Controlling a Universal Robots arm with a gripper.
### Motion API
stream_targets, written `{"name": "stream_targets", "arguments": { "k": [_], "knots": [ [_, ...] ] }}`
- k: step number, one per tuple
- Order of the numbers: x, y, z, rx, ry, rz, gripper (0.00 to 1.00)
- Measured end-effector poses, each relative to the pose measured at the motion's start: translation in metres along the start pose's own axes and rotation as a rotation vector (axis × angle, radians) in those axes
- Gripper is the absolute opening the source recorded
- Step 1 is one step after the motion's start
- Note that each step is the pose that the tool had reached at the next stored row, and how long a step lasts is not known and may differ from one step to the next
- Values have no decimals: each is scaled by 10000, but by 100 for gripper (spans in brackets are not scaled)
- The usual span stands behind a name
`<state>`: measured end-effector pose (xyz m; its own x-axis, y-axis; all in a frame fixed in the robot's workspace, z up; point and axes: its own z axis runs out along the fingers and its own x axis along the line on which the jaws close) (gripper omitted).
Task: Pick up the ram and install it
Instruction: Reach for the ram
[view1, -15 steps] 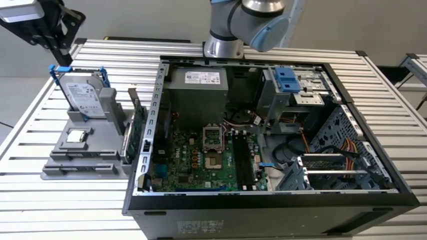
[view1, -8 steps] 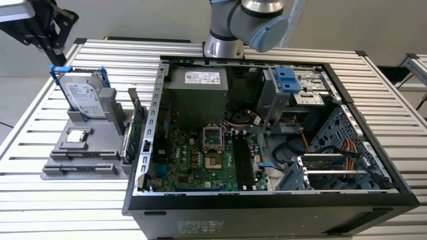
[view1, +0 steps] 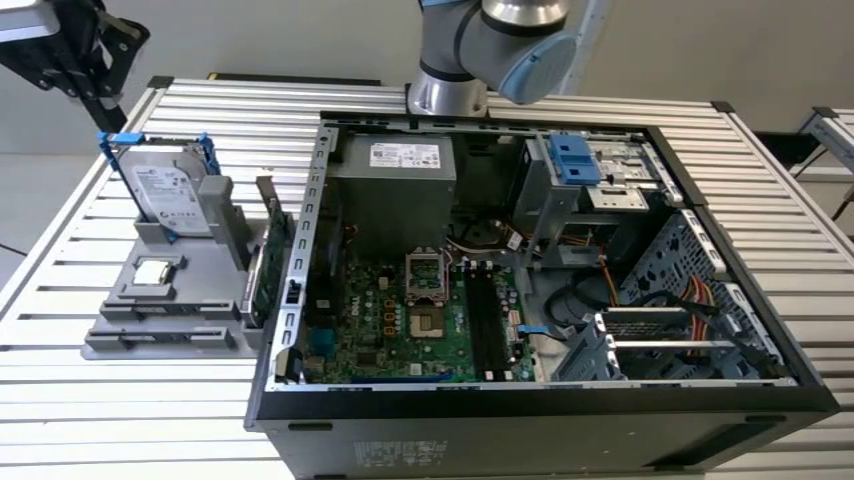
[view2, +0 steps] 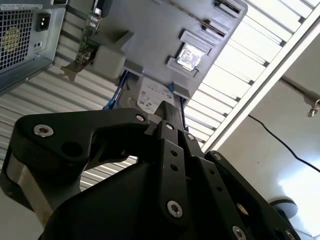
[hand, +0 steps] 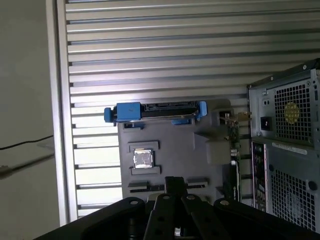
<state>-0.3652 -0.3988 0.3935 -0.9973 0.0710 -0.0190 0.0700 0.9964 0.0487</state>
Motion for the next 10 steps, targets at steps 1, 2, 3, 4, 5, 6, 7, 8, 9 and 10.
{"name": "stream_targets", "arguments": {
  "k": [1,2,3,4,5,6,7,8,9,10],
  "knots": [
    [0,0,0,0,0,-5,0],
    [0,0,0,-1,0,-12,0],
    [-2,1,1,-2,0,-20,0],
    [-4,1,1,-2,0,-29,0],
    [-6,1,0,-1,1,-34,0],
    [-8,1,0,-1,1,-38,0],
    [-9,1,0,-1,2,-39,0],
    [-10,1,0,-1,2,-41,0],
    [-10,1,0,-1,2,-42,0],
    [-10,1,0,-1,2,-42,0]
  ]
}}
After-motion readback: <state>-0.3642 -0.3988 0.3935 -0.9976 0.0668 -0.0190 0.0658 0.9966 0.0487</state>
